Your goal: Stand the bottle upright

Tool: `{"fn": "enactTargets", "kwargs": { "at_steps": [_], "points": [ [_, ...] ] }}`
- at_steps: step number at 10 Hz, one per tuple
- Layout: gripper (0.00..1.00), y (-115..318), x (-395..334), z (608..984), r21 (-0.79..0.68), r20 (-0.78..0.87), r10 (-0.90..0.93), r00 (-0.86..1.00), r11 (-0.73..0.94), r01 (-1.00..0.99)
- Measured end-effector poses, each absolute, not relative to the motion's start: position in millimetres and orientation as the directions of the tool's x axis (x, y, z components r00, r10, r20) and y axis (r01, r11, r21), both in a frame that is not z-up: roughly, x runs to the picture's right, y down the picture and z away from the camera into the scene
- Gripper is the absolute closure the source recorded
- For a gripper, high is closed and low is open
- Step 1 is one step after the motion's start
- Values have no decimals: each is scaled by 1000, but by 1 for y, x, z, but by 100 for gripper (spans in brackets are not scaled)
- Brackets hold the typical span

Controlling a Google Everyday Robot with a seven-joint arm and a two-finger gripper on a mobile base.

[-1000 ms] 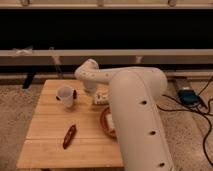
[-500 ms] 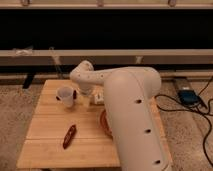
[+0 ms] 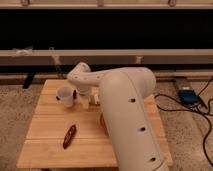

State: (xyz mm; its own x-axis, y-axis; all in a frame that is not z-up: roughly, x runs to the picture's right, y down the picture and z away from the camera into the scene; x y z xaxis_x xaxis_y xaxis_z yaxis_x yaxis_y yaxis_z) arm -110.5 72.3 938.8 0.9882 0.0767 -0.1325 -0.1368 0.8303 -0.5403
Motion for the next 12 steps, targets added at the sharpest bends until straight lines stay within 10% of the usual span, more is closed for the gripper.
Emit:
{"fn": "enactTargets", "kwargs": {
  "at_steps": [6,12],
  "points": [
    [99,54,-89,937,-523,-163,40,986,844,-120],
    [100,1,-101,884,-473,-9,103,995,876,-95]
  ]
}}
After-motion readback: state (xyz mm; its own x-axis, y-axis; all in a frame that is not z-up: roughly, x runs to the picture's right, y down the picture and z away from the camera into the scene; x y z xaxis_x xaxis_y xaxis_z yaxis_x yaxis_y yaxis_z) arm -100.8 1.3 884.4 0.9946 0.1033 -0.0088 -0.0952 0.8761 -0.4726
